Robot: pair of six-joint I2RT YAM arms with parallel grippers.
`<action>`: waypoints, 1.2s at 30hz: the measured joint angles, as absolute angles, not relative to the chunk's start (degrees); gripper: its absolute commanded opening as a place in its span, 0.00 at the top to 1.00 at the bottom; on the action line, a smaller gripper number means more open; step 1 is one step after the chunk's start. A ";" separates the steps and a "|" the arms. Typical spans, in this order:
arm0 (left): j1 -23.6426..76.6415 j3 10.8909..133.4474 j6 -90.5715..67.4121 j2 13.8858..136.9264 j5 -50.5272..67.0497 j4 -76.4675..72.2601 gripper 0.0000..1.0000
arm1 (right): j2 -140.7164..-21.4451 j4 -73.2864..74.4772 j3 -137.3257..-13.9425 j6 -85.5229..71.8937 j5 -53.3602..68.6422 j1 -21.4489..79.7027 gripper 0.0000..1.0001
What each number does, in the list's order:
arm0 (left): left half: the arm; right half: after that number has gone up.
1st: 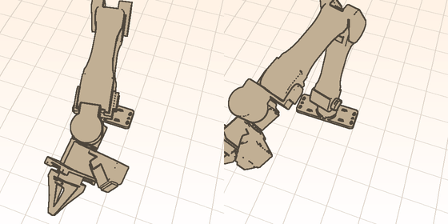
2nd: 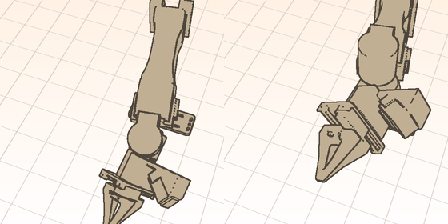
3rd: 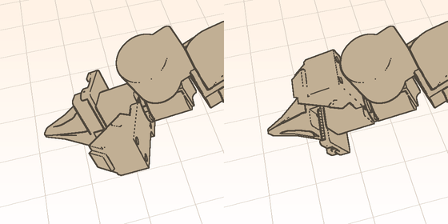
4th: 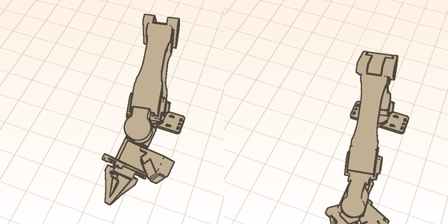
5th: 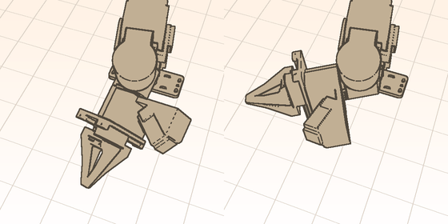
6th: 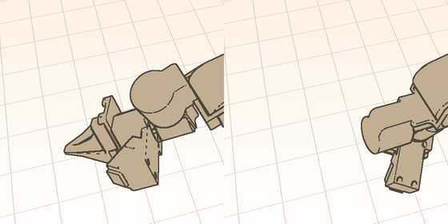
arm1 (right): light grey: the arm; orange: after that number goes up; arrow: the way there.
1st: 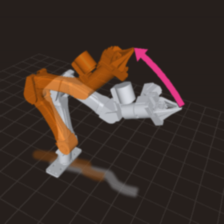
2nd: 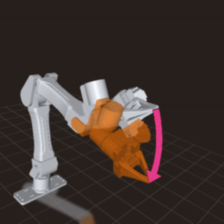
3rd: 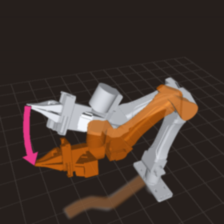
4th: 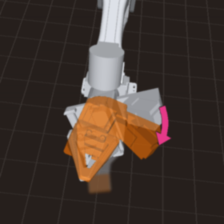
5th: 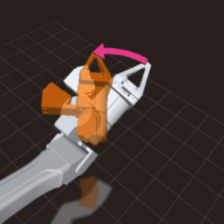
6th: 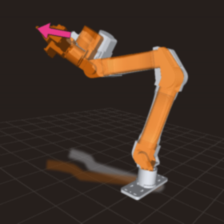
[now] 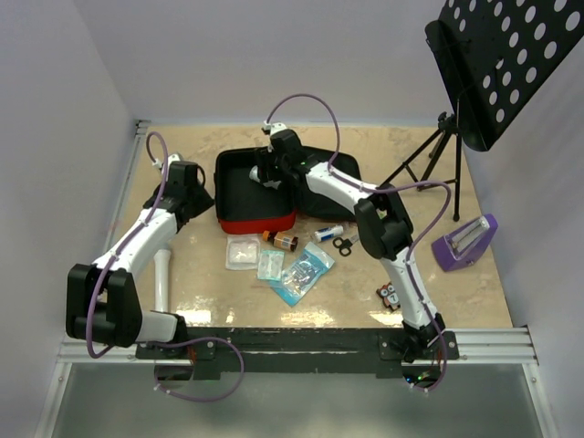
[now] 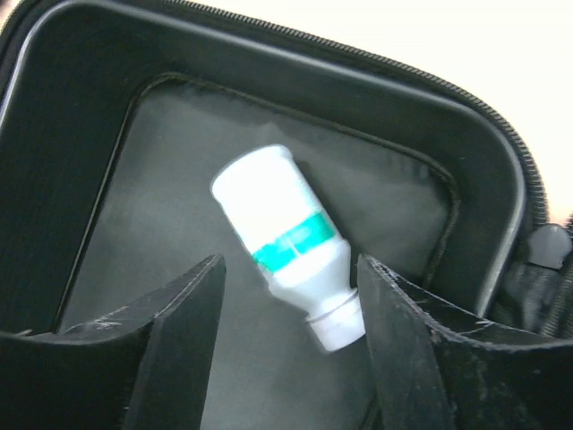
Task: Organize the medicine kit
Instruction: Place the pill bottle in the medicine box.
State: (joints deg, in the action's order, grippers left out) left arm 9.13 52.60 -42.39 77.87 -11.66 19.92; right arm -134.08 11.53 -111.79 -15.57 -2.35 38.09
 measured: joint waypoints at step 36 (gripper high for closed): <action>9.26 51.51 -42.35 77.87 -7.86 17.17 0.67 | -133.49 17.74 -113.16 -8.56 -25.87 43.57 1.00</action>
